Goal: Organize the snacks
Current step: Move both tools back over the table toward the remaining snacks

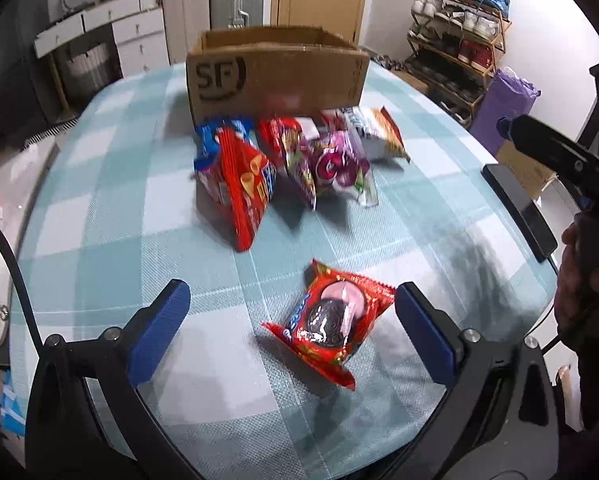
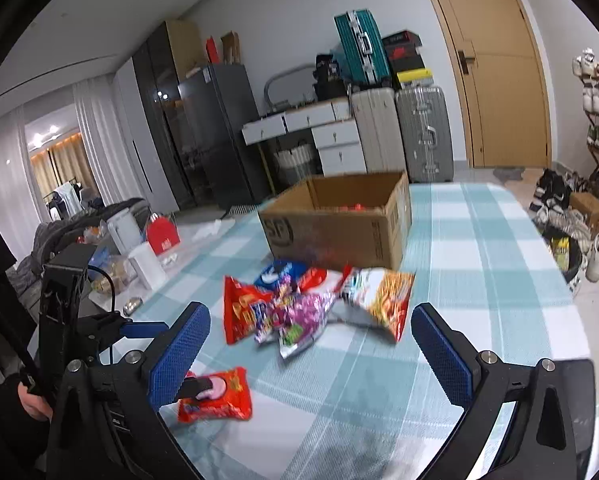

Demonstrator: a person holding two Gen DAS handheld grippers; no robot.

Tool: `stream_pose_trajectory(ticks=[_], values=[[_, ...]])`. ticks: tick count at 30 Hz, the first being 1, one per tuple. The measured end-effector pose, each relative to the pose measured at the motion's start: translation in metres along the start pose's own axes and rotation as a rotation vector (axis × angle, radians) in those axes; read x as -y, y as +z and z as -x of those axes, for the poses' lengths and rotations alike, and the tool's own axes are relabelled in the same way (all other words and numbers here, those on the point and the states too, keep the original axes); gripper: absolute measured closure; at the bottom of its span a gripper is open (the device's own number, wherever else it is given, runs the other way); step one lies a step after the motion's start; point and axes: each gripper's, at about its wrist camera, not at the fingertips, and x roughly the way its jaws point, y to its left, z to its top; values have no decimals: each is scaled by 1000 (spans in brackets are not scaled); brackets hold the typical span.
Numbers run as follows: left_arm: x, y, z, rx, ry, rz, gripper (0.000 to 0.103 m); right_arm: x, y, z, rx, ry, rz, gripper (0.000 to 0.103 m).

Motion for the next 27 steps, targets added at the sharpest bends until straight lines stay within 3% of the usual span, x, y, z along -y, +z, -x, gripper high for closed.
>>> stream_pose_trajectory(ticks=[5,14,16,21,27], values=[[0,-2,-14,-44,-108,15,1,4,-9,-14,-44,21,-25,1],[20,-9,-37,-110,-128,-46,2,11,-14,-24,-74,52,-50,1],[19,-8,-41,-121,-142,-31,8,12,-16,-24,-78,52,-52,1],[17,-5,-40,-125,-167,-33,44,18,-19,-25,-98,68,-82,1],[21,-8,-36,-123,-189,-56,59,18,-20,-25,-103,72,-91,1]])
